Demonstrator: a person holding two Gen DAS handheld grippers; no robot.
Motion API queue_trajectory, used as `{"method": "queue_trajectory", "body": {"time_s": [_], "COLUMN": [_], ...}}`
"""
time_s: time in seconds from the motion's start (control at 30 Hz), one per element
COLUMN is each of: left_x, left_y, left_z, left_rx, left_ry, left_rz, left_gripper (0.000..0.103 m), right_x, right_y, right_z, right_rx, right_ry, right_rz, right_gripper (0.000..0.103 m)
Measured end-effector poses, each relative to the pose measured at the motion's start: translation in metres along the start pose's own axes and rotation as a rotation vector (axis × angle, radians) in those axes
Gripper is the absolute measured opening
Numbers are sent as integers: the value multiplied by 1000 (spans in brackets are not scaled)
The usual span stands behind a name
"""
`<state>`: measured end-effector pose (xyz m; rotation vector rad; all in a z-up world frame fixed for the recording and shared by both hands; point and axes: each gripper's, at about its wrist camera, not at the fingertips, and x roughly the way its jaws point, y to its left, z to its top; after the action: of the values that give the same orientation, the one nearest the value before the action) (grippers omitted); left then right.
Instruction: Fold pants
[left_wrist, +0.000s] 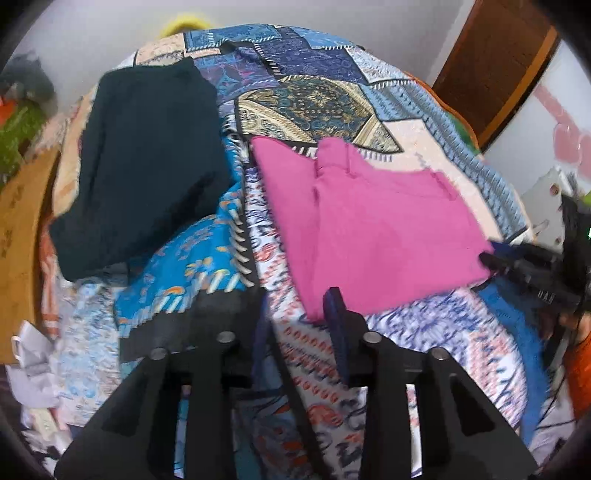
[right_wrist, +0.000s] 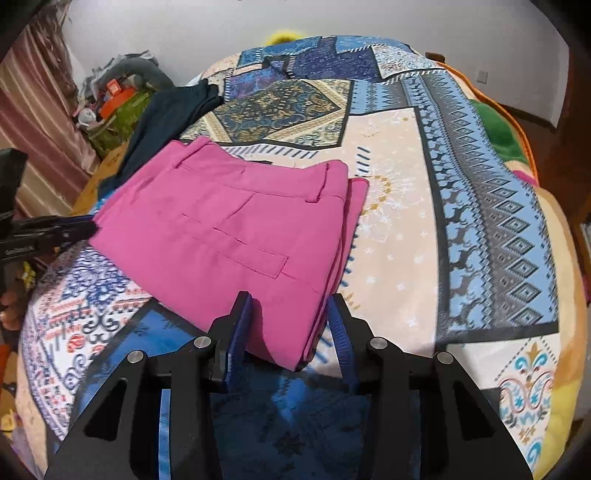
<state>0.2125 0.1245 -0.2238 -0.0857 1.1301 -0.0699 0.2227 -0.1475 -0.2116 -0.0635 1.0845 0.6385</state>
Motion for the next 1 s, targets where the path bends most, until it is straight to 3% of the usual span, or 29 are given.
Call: {"method": "queue_trajectory", "body": {"time_s": [0.3,0.4,0.5,0.8,0.9,1.0], "left_x": [-17,-18,-15,32,52,72], "left_y": [-21,-26,-35,-63,-62,-53], "left_z": [9,27,47,85,87,83], "left_rx": [144,152,168,240,249,241], "left_ry": [-54,-72,-80,10,48,90], "left_rz": [78,63,31,-24,11,69], "left_gripper": [32,32,32,33,34,45], "right_x": [-9,-17,-21,20,38,51], "right_y": [2,6,14,31,35,37], "right_z": [15,24,36,68,69,63], "right_rx": [-28,-23,-45,-37,-62,-92], "right_ry": [15,-20,-58,4,63,108], "right_rz": [-46,-22,-10,87,85,70], "right_gripper": [39,54,61,62,62,68]}}
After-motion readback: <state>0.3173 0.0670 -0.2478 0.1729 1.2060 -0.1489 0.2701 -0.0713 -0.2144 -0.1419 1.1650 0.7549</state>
